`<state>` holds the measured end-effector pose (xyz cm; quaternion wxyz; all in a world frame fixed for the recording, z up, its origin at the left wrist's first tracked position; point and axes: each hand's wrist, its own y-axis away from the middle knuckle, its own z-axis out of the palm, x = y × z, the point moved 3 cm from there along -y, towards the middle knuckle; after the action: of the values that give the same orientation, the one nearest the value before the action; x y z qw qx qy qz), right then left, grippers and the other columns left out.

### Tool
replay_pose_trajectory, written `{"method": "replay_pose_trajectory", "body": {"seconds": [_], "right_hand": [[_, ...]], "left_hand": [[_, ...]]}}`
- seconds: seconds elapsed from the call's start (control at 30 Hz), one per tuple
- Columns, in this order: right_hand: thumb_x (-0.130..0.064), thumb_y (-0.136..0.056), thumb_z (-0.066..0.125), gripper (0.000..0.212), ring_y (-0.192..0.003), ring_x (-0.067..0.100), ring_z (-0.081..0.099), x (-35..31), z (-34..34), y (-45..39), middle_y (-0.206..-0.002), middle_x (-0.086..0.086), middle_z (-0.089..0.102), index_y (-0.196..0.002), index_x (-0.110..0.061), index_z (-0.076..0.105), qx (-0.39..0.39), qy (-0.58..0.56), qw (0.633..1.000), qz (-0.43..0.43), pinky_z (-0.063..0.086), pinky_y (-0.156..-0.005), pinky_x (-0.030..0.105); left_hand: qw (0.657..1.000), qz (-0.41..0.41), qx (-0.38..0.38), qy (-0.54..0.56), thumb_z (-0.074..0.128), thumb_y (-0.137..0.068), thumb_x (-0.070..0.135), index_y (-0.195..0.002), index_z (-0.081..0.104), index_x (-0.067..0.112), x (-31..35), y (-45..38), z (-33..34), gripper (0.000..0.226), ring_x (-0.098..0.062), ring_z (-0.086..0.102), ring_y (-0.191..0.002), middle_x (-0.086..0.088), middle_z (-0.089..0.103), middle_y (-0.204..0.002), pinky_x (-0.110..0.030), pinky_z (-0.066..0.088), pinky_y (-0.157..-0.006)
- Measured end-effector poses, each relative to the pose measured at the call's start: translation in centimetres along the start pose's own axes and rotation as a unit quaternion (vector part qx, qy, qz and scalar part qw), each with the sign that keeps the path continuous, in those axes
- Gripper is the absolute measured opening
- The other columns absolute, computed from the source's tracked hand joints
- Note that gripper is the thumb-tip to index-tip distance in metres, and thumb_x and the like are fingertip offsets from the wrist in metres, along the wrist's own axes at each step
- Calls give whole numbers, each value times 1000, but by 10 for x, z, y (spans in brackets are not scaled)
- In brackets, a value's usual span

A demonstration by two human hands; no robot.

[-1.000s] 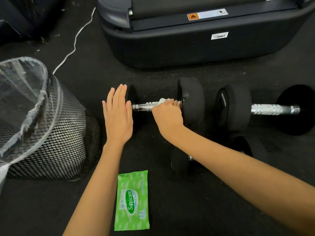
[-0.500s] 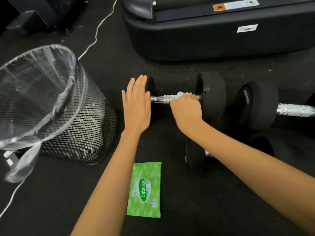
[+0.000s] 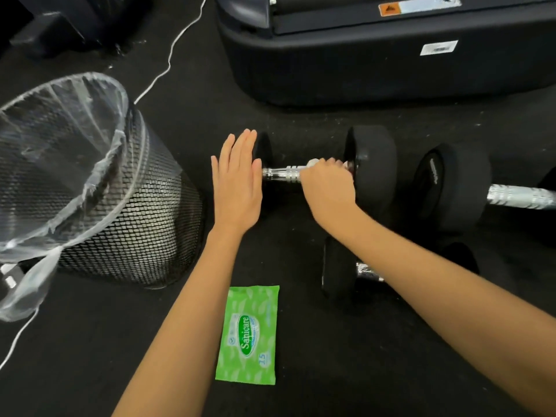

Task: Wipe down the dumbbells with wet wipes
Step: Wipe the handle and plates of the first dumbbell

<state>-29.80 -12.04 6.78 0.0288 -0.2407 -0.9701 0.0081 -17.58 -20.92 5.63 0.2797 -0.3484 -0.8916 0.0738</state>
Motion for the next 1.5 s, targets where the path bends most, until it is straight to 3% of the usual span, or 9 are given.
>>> {"method": "replay_pose_trajectory", "body": {"seconds": [0.23,0.5,0.63,0.73,0.9,1.07,1.27,1.37,1.5], "right_hand": [[-1,-93,51,20,-103,29,60,5,-4,-3,-108,13,64,-110,-5,60,2,-50,997,-51,46,-84,36],[-1,-90,53,46,-113,22,54,-1,17,-17,-125,6,57,-133,-13,49,16,-157,979,-127,42,-95,33],[1,-88,55,52,-111,26,57,-10,14,-15,-128,6,54,-136,-14,46,2,-167,970,-174,48,-88,36],[0,-87,54,46,-101,27,61,3,17,-12,-118,6,58,-130,-14,49,-2,-151,978,-145,47,-80,35],[-4,-90,55,37,-100,23,61,-4,8,-10,-114,5,60,-126,-14,54,28,-174,974,-144,48,-83,33],[1,-87,54,48,-101,26,60,6,15,-6,-123,5,55,-133,-13,48,-20,-166,971,-168,46,-73,30],[-6,-91,54,33,-96,26,61,15,-7,-1,-111,11,59,-123,-13,60,-55,-157,973,-162,41,-72,29],[-9,-93,54,30,-86,20,60,23,-19,10,-107,7,66,-116,-21,69,-41,-291,944,-149,47,-73,30],[-7,-91,60,23,-77,9,68,61,-40,44,-93,-4,75,-106,-17,74,26,-515,854,-69,54,-72,22]], "left_hand": [[1000,-2,-2,12,29,-107,24,-154,27,20,0,-1,1,46,-16,10,-151,4,26,-160,-53,5,-121],[1000,-8,-6,22,28,-107,25,-154,26,22,-1,0,2,47,-14,9,-151,6,24,-161,-52,4,-121],[1000,-5,-9,27,28,-108,26,-154,27,21,-3,0,1,46,-14,8,-151,6,24,-161,-53,5,-121],[999,-4,-15,32,28,-108,27,-154,26,21,-3,0,0,47,-13,7,-151,6,23,-161,-52,4,-121],[999,-9,-14,32,28,-108,26,-154,27,21,-1,0,-1,46,-13,8,-151,6,23,-161,-52,4,-121],[999,-6,-24,32,29,-108,28,-154,27,22,-2,-1,-2,47,-13,7,-151,5,23,-161,-52,6,-122],[1000,6,-18,6,33,-107,24,-153,31,17,-1,-4,-5,46,-18,14,-150,0,29,-160,-50,13,-122],[999,23,-23,3,38,-105,22,-151,34,12,-1,-8,-7,47,-22,18,-150,-5,32,-158,-37,10,-123],[998,-1,-37,41,45,-104,24,-153,31,14,-2,-11,-10,52,-19,14,-150,1,29,-160,-24,8,-117]]}}
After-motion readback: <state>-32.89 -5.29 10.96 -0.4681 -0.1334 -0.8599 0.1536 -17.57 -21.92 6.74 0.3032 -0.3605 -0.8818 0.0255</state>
